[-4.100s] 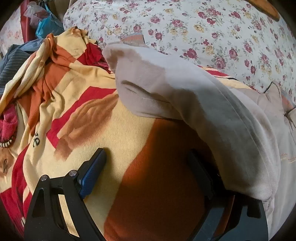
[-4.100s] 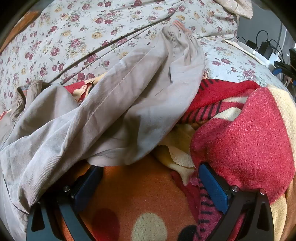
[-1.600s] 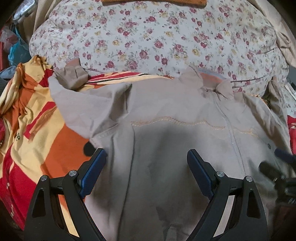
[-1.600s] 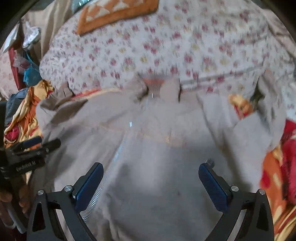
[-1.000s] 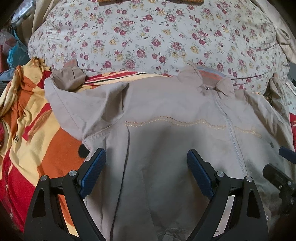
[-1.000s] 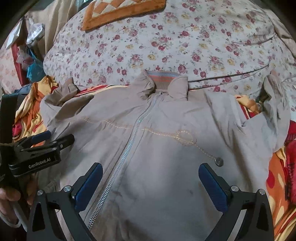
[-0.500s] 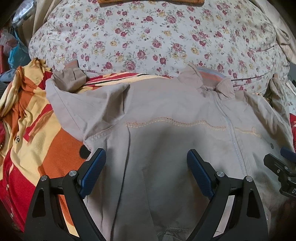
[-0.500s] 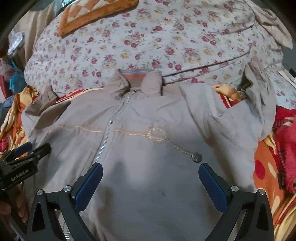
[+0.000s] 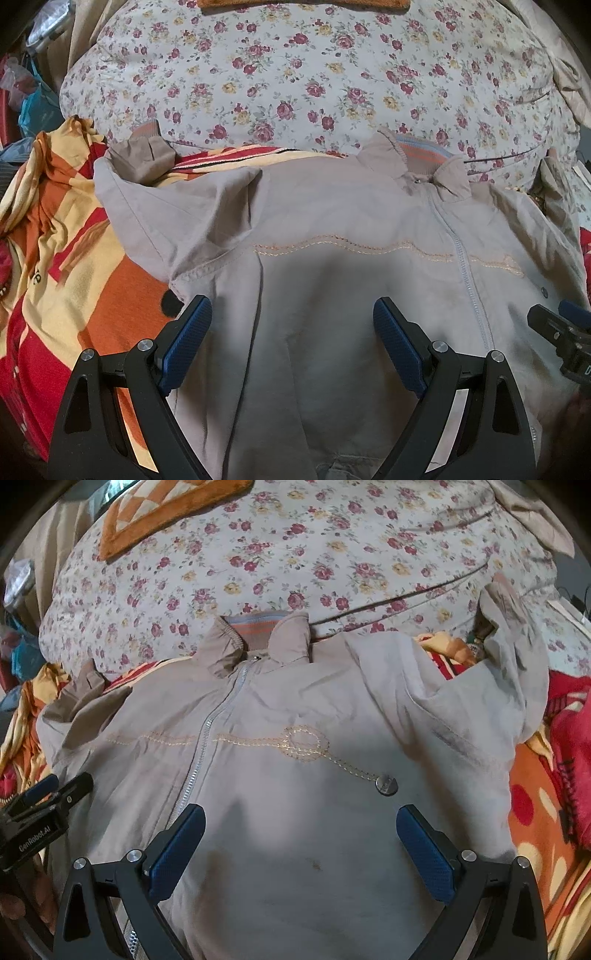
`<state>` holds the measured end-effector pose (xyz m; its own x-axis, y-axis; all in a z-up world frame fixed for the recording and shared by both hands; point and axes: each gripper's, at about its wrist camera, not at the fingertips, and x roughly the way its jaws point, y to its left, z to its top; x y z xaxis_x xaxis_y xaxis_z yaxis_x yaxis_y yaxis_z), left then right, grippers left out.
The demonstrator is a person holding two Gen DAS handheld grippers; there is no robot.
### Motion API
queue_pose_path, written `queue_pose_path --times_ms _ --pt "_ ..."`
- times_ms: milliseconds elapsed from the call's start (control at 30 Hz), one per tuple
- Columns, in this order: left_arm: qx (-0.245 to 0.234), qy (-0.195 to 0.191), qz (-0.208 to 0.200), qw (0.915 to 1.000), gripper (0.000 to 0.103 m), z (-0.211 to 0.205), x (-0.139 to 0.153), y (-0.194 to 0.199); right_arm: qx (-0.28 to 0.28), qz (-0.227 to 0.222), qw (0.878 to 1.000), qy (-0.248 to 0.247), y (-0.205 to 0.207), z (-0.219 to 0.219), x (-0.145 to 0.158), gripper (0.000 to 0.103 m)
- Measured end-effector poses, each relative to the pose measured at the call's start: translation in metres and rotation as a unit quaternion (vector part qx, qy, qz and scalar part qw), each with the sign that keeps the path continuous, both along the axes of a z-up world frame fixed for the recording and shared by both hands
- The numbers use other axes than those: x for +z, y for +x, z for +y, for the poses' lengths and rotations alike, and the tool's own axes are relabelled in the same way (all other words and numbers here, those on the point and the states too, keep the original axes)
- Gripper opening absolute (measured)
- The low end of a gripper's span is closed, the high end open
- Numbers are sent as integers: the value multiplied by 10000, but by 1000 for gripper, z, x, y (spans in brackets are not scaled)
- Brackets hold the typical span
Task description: Fold large clothes
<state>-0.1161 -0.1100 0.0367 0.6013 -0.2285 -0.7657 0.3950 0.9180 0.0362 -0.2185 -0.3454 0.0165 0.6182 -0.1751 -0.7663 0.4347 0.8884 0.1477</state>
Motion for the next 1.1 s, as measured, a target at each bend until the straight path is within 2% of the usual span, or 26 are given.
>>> queue_pose_path --times_ms 1100 --pt "53 -12 1 10000 89 3 0 2 -27 136 9999 58 2 -3 -2 102"
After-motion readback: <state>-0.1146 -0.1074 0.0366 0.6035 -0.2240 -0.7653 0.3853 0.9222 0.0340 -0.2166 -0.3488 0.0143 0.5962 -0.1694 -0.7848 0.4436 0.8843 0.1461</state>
